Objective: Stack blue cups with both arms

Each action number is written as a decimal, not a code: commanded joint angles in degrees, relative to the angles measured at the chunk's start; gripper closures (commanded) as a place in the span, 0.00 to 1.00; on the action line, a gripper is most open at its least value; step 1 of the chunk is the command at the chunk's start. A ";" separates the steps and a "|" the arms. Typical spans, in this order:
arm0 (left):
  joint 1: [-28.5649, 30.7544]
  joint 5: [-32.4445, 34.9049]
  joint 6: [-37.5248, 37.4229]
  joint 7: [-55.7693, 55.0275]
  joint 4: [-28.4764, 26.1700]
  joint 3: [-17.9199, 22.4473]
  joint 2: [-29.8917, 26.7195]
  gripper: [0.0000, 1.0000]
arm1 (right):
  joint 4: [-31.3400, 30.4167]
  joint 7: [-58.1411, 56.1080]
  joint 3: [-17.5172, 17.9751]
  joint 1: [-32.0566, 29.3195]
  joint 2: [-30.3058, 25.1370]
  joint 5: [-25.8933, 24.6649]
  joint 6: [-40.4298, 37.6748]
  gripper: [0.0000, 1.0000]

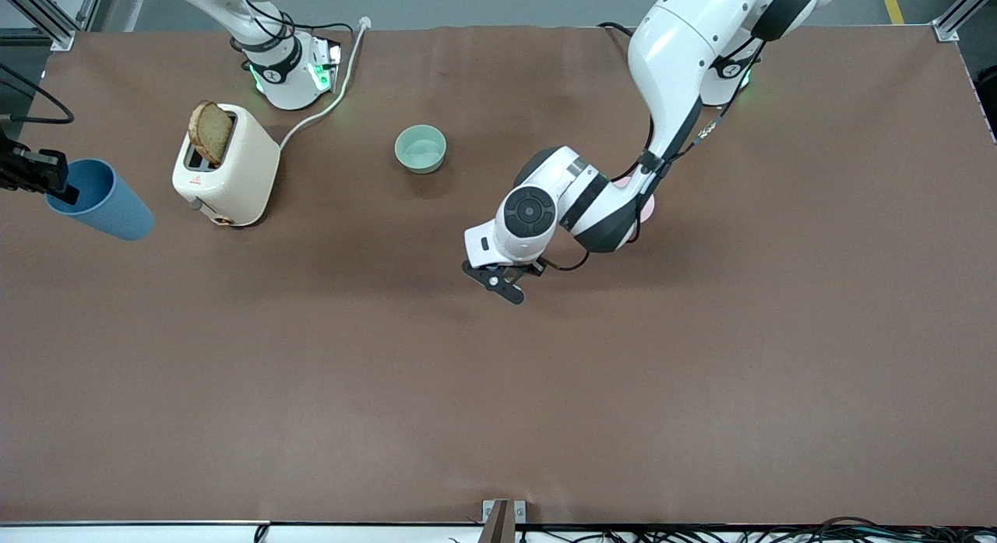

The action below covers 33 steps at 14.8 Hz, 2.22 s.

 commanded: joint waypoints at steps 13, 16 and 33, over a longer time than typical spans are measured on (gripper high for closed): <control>22.66 2.98 -11.92 -1.13 0.68 1.10 -19.17 0.00 | -0.01 19.52 0.57 13.35 4.20 7.07 5.47 0.98; 27.85 3.96 -17.08 -1.22 0.86 1.28 -20.92 0.00 | -0.01 29.99 0.57 21.35 6.05 6.99 9.42 0.98; 27.78 -0.70 -28.86 3.18 -0.20 15.70 -37.80 0.00 | -9.94 41.17 0.48 45.36 19.50 6.28 33.42 0.98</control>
